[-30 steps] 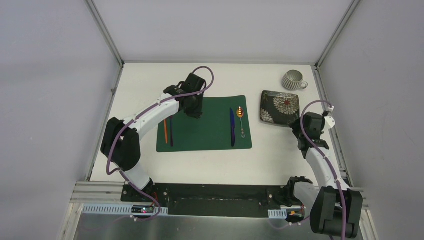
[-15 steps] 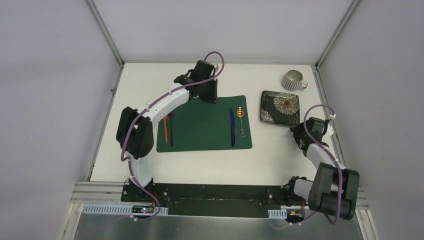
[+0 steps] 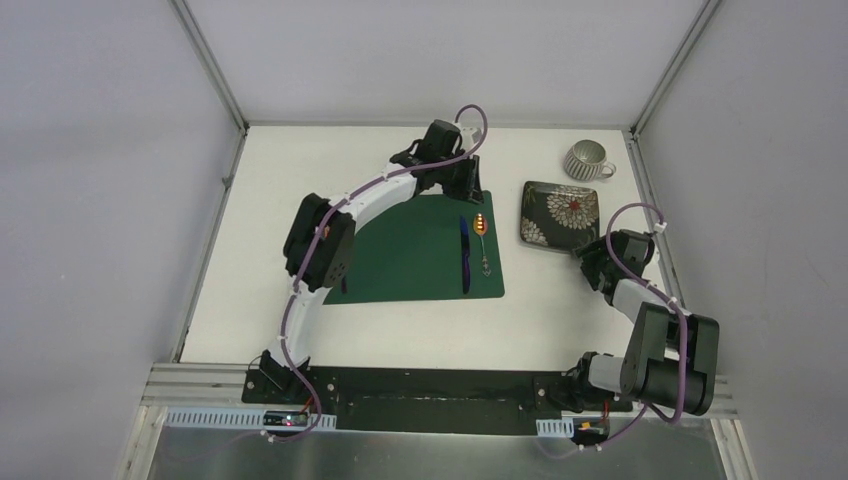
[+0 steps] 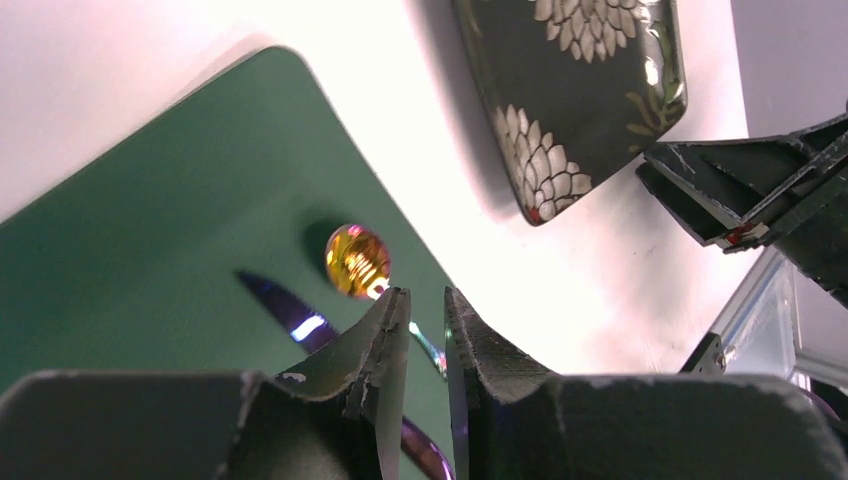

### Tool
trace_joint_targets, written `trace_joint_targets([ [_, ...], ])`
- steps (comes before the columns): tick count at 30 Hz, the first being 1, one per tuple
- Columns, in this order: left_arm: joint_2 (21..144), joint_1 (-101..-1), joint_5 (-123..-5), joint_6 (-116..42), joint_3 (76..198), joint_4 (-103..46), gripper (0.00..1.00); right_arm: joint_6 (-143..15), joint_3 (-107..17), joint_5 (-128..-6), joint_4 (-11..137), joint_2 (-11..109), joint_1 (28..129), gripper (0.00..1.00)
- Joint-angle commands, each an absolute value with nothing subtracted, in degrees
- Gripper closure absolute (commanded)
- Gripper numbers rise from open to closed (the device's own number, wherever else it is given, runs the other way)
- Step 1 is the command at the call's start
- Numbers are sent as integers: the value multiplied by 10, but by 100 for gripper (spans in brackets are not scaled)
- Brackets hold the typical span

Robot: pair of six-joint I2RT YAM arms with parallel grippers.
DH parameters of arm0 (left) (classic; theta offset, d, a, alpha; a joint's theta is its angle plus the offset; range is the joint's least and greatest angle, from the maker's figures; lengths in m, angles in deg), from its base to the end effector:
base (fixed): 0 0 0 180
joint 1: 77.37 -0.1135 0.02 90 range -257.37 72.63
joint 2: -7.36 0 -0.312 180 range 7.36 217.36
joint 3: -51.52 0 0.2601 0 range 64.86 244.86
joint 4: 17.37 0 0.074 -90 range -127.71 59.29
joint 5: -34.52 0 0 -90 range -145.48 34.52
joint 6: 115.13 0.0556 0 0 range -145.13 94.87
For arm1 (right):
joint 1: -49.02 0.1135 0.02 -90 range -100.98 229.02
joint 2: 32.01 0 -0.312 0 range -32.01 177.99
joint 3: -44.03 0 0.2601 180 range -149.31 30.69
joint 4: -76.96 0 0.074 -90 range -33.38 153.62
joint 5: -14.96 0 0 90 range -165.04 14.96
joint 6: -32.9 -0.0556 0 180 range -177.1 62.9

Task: Set the dinner table for one person
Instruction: Pick up the plate at the center of the board.

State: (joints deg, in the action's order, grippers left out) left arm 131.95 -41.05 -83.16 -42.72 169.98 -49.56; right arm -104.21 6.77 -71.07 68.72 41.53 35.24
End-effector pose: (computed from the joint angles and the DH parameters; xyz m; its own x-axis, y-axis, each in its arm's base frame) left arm 0.4298 -0.3480 0.2662 -0.7235 0.1997 -0.6608 0.6289 0.5854 -0.5117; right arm 0.2278 -0.0519 0.1680 -0.3245 0.8321 -0.4497 0.6280 0.5451 0.5554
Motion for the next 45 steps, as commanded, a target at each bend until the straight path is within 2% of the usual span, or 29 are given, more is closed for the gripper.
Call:
trace_joint_targets([
  [1, 1354, -399, -886, -438, 1779, -430, 79, -1048, 47, -697, 716, 399, 343, 38],
  [8, 1420, -393, -913, -453, 1857, -397, 75, -1033, 33, -717, 705, 386, 331, 37],
  [14, 1498, -393, -931, -483, 1943, -392, 66, -1041, 10, -702, 723, 416, 321, 37],
  [16, 1517, -393, -932, -490, 1962, -389, 59, -1040, 1, -697, 723, 425, 317, 37],
  [17, 1525, -393, -932, -494, 1969, -389, 52, -1040, -5, -693, 723, 431, 314, 37],
  [18, 1532, -393, -932, -496, 1975, -389, 26, -1039, -9, -690, 723, 438, 311, 37],
  [20, 1540, -393, -929, -501, 1978, -389, 16, -1037, -20, -683, 719, 454, 305, 37],
  [33, 1561, -392, -925, -526, 1976, -352, 16, -1034, -31, -645, 746, 542, 289, 37],
  [37, 1565, -392, -929, -531, 1975, -344, 17, -1041, -31, -640, 768, 564, 289, 42],
  [39, 1566, -392, -931, -532, 1975, -341, 18, -1048, -34, -635, 777, 573, 288, 51],
  [45, 1568, -392, -933, -538, 1972, -331, 19, -1053, -43, -628, 792, 595, 289, 55],
])
